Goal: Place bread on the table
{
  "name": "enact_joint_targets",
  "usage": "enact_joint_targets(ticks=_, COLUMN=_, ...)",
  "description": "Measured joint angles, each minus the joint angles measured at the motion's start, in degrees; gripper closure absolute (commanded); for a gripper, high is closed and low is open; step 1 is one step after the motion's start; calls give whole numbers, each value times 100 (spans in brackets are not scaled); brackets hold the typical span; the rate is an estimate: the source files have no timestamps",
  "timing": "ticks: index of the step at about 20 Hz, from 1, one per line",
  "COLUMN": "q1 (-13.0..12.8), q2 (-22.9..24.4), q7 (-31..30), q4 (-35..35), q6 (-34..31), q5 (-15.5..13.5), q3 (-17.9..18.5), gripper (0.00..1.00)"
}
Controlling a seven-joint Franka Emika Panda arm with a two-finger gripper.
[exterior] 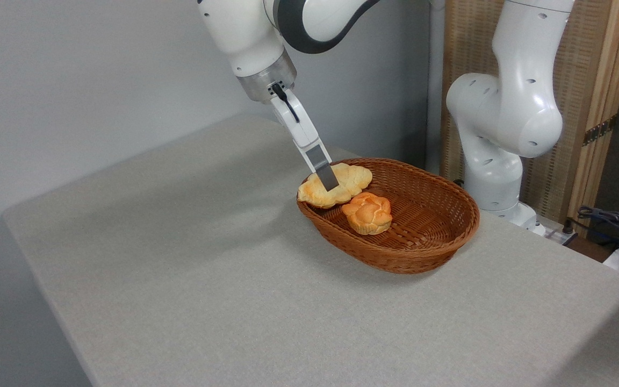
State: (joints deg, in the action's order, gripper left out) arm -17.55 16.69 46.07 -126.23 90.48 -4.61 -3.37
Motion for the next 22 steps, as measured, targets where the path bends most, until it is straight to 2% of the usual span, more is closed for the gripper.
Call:
enact_joint_targets(ticks=9, q1=-53, q2=-84, q7=1, q4=-301, q6=0, q5=0, q3=80, gripper=0)
enact_joint_targets(ticks=11, q1=-52, q2=-94, q7=1, q4=-358, q6=0, q5=0, q3=94, gripper=15)
enact_joint_targets(ticks=13, q1=-52, q2=-115, q7=1, q4=-368, q6=0, q5=0, q3=94, gripper=42)
enact_joint_targets(ticks=17, q1=-55, q2=-228, q7=1, q4=-369, q6=54, q5=0, q3=94, gripper=81)
enact_joint_targets(ticks=19, q1=-60, q2=-276, q7=13, q4=-369, q6=105, q5=0, q3=90, gripper=92)
enact_joint_targets(ticks=22, q1=-62, q2=-306, q7=151, q4=-369, q6=120, q5=0, q3=89, gripper=95)
